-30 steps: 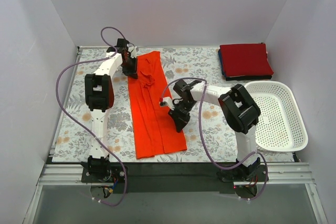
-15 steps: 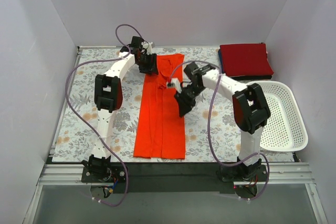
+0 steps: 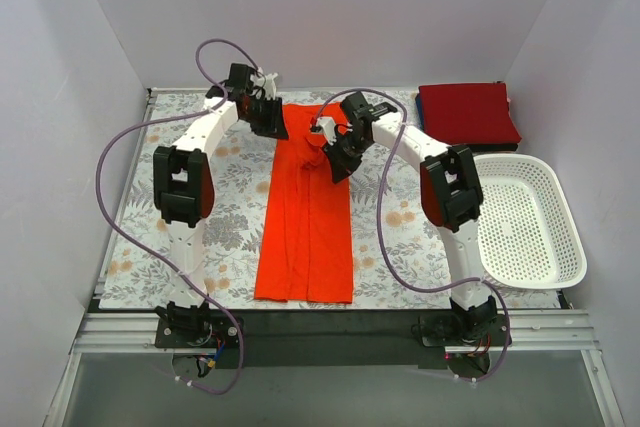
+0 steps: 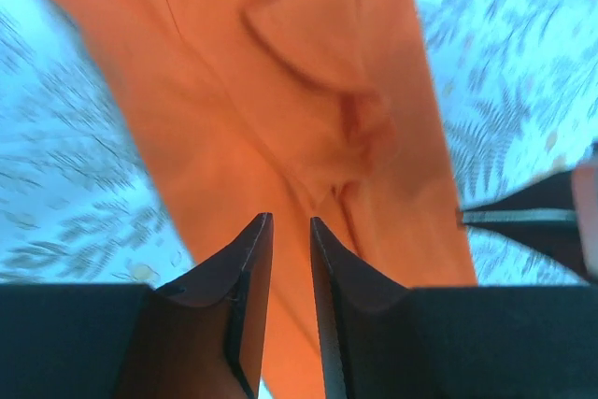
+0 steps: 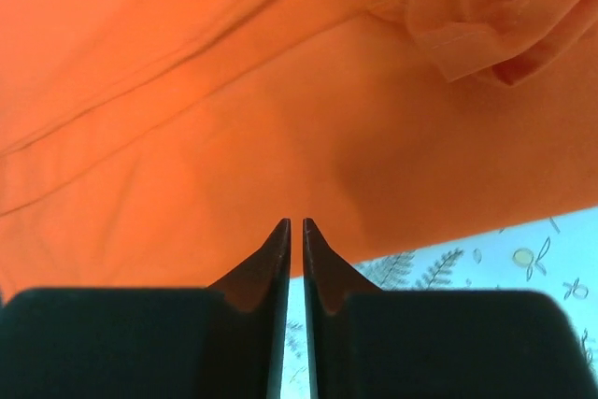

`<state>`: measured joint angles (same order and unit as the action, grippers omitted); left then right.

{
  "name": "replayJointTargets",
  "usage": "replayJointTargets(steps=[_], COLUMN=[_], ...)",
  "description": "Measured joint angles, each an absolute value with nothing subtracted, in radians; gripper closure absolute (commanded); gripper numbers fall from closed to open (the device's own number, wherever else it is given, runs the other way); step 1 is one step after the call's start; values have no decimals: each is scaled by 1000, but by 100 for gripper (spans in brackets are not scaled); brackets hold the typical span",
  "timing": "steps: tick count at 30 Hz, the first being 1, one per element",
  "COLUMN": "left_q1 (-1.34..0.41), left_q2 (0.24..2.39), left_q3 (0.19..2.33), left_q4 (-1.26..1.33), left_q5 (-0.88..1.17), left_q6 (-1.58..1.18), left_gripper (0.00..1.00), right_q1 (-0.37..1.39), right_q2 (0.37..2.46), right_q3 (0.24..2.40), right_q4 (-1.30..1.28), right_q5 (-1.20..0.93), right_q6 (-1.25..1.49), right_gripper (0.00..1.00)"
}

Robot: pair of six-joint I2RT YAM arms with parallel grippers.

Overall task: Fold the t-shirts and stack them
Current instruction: Fold the tshirt

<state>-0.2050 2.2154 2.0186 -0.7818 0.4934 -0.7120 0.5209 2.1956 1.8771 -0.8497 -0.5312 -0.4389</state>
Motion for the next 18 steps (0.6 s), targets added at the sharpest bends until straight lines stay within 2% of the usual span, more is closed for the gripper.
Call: replayJointTargets(steps=[3,9,18], left_q1=[-207,-210,-201], left_q2=[2219,2262,2341], left_q3=[1916,1830,1868], left_q4=[-793,-824,-826], left_q5=[522,517,522], left_q6=[-708,-717,-783], left_gripper=[85,86,88], right_q1=[523,518,500], right_q2=[2261,2337,2397], right_q3=[1903,1941,2049], right_q4=[-833,-810,-760], right_q5=[-486,-402,-298], right_q6=[-421,-404,-384], right_gripper=[90,95,95])
